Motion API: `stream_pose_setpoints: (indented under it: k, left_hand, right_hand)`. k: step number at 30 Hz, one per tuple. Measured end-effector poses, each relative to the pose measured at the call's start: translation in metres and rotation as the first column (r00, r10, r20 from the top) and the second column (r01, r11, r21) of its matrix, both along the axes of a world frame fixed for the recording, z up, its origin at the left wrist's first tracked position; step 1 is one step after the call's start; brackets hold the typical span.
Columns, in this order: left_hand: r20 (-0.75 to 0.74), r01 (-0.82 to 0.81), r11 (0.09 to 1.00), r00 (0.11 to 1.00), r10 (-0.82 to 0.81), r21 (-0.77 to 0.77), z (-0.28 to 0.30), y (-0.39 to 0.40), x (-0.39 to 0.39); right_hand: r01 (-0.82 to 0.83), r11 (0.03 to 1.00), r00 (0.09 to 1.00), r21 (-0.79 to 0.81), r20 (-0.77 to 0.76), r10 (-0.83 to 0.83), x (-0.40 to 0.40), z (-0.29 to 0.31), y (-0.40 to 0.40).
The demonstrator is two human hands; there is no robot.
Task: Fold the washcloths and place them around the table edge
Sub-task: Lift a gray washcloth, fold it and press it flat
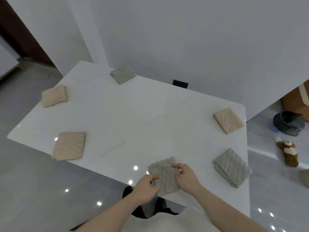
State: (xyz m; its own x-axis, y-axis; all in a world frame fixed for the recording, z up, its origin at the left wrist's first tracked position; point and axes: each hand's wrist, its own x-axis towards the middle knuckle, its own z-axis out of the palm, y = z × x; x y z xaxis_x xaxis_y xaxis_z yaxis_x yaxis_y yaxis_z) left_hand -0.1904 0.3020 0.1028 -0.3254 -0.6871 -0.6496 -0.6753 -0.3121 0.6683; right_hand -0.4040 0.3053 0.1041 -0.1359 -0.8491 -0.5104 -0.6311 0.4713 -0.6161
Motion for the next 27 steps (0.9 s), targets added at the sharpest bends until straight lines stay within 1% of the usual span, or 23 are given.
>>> stream_pose_setpoints:
  k: [7,10,15,19,23,27]
  left_hand:
    - [0.04,0.03,0.995,0.999,-0.034,0.1,-0.001,0.009,-0.026]
    - [0.05,0.067,0.99,0.996,-0.073,0.12,0.0,0.013,-0.034]
    - [0.104,0.179,0.98,0.977,-0.187,0.085,0.0,0.017,-0.035]
    - [0.136,0.254,0.966,0.957,-0.257,0.042,0.006,0.021,-0.031]
    - [0.153,0.236,0.97,0.963,-0.224,-0.063,0.022,0.017,-0.012]
    - [0.167,0.073,0.978,0.985,-0.04,-0.194,0.037,0.005,0.035]
  right_hand:
    - [-0.163,0.982,0.982,0.092,-0.081,0.171,-0.027,-0.002,0.002]
    - [-0.183,0.977,0.975,0.113,-0.109,0.195,-0.034,-0.003,0.004]
    - [-0.256,0.956,0.947,0.144,-0.16,0.278,-0.04,-0.001,0.013]
    - [-0.296,0.948,0.934,0.114,-0.172,0.312,-0.034,0.003,0.014]
    - [-0.324,0.943,0.928,0.079,-0.168,0.333,-0.011,0.008,0.004]
    - [-0.384,0.923,0.91,0.036,-0.156,0.384,0.026,0.016,-0.014]
